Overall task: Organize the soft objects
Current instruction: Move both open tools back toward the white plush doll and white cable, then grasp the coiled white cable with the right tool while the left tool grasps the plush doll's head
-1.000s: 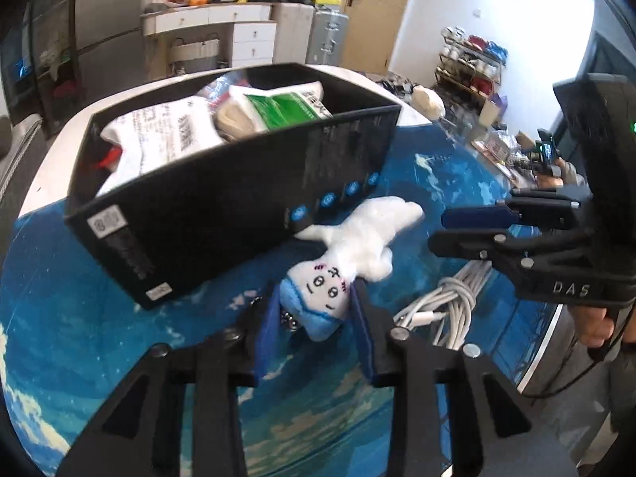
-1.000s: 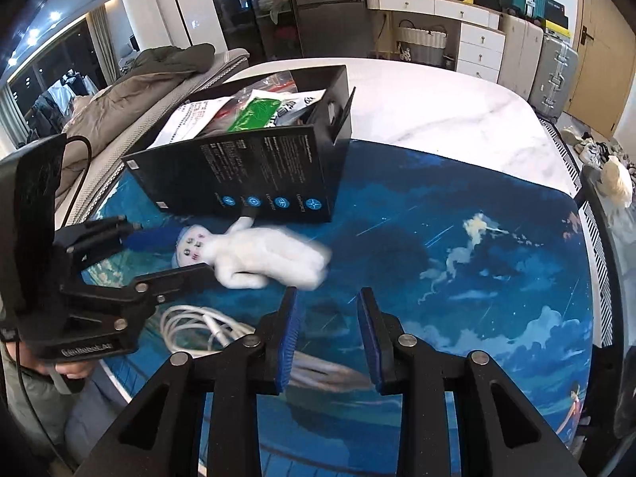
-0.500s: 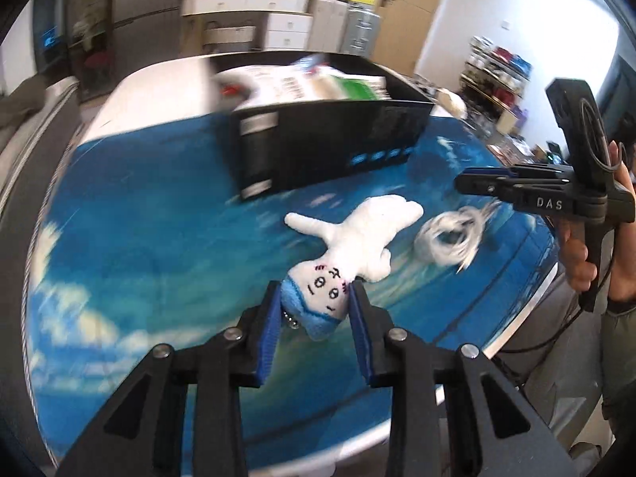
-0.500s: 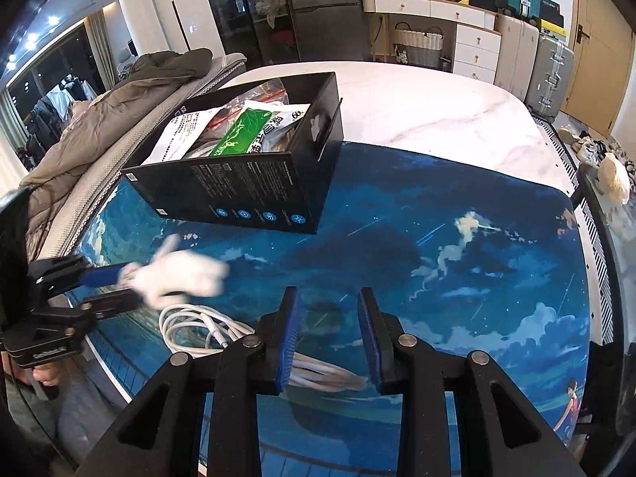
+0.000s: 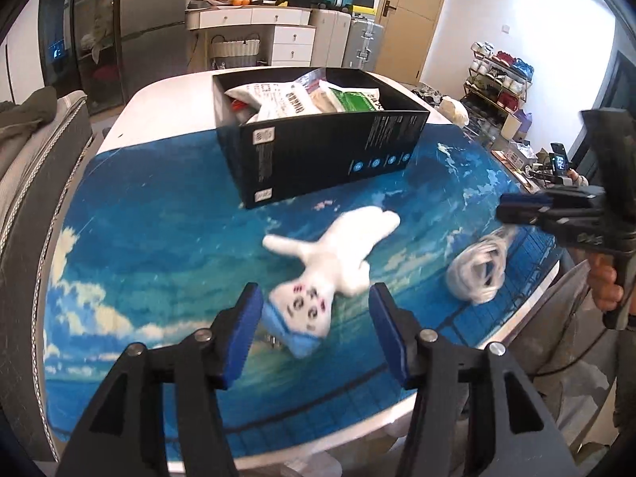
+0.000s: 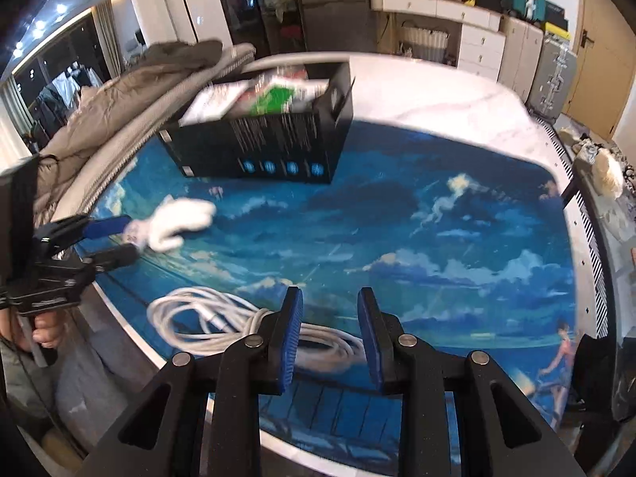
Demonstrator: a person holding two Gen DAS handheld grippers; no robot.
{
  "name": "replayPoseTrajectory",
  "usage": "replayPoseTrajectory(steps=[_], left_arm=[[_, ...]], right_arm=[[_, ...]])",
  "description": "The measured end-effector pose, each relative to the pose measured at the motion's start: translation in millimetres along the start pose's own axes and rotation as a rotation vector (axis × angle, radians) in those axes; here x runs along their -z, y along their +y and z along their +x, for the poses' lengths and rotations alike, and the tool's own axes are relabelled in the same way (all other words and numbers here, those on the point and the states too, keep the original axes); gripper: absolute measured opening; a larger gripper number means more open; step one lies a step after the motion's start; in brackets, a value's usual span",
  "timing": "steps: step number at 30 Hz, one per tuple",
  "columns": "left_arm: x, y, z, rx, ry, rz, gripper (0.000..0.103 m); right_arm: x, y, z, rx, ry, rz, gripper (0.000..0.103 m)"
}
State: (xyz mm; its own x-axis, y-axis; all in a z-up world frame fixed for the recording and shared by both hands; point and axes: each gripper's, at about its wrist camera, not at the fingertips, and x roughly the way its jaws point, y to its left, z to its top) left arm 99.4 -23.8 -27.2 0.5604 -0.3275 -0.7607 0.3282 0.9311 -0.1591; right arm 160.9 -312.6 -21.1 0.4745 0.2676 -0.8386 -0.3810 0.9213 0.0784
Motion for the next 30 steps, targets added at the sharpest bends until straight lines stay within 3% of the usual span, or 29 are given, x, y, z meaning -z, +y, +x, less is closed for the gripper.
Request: replayPoseTrajectory(steps=[4,6,14,18,19,23,26,30], left_arm=[[-8,-8,2,-0.004,-0.004,0.029,0.056],[-9,-8,6,-0.009,0.014,0.032,0.056],[10,-14,-1,0.029,0.045,0.028,0.055],[13,-19,-6,0.038,0.042,0.038,0.055],[12,-18,-7,0.036,0.038,0.035,0.055],[8,-15,-4,0.030,0.031,0.021,0.055],[7,-8,-3,0.005,0.023,0.002,0.055],[8,4,-5,-0.023,0.017,-0.020,0.055]], right_arm=[[-1,-2,-30,-0.007,-0.066,-0.008,0.064],[1,0,-36,-0.027,-0.055,-0.037,0.068],[18,6,-13,-0.059,0.041,-0.087,0.068],[18,32,-14,0.012,0.035,-0.243,0.069],[16,35,-15,0.025,0.028,-0.267,0.076],[2,47,-6,0.085,0.042,-0.394,0.076],[-3,50,8,-0.002,0.096,-0.395,0.072],[-1,54,12,-0.024,0.118,-0.335,0.070]])
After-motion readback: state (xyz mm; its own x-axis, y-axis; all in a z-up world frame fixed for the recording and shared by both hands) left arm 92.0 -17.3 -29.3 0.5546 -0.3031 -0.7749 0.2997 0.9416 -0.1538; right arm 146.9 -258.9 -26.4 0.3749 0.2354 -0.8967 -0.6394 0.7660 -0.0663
